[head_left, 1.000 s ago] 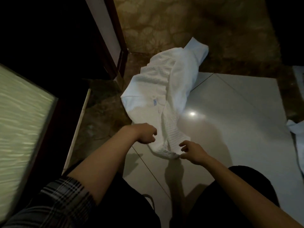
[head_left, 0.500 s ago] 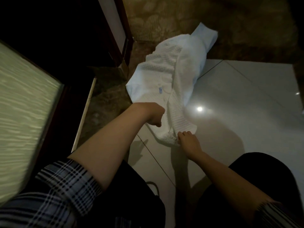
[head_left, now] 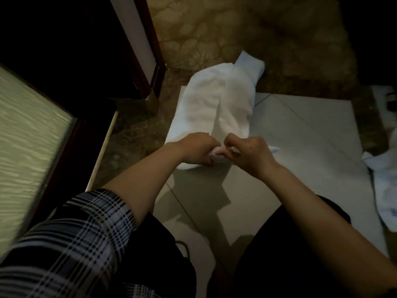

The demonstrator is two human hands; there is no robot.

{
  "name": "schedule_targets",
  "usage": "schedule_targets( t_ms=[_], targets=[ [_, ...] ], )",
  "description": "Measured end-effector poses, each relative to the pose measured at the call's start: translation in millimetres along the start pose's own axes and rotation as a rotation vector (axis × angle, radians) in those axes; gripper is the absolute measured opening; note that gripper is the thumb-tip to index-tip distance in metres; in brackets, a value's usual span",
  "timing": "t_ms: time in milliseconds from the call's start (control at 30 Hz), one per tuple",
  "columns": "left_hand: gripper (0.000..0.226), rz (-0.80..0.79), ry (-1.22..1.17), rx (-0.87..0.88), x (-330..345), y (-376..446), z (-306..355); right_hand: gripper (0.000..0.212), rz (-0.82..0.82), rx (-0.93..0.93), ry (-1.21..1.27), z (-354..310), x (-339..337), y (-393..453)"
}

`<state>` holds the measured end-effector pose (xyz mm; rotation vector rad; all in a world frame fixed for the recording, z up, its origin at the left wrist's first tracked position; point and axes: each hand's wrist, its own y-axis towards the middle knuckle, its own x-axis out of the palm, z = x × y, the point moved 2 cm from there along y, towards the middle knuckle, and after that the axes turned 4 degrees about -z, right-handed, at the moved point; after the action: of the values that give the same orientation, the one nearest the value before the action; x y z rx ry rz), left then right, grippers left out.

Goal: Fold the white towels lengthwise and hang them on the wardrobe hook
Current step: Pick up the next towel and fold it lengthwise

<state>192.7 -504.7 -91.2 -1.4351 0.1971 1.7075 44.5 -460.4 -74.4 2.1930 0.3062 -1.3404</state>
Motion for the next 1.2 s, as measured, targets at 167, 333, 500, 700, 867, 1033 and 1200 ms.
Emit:
schedule_targets(
  t_ms=[167,333,500,700,867,1033,1200],
  targets=[
    [0.014,0.002,-0.055,-0.001,8,-7,-24,0.040,-0.401,0.162,-0.116,45,-16,-3],
    [0.009,0.150,-0.024,-0.090,12,10,-32,0.033,-0.631,0.479,-0.271,70,8,-16],
    [0.032,0.331,0.196,-0.156,-1,26,-51,0.023,-0.495,0.847,-0.260,96,14,-26],
    [0.038,-0.200,0.146,0.048,-37,-12,-36,0.012,-0.276,1.042,-0.019,71,-56,-24],
    [0.013,-0.052,0.058,-0.063,-125,-62,4,0.017,-0.068,1.197,0.131,16,-156,-23],
    [0.024,0.267,-0.056,-0.126,-230,-117,66,0.018,0.137,1.237,0.298,-32,-281,1],
    [0.032,0.204,0.010,-0.124,-309,-185,141,0.013,0.298,1.333,0.539,-97,-406,4]
  ],
)
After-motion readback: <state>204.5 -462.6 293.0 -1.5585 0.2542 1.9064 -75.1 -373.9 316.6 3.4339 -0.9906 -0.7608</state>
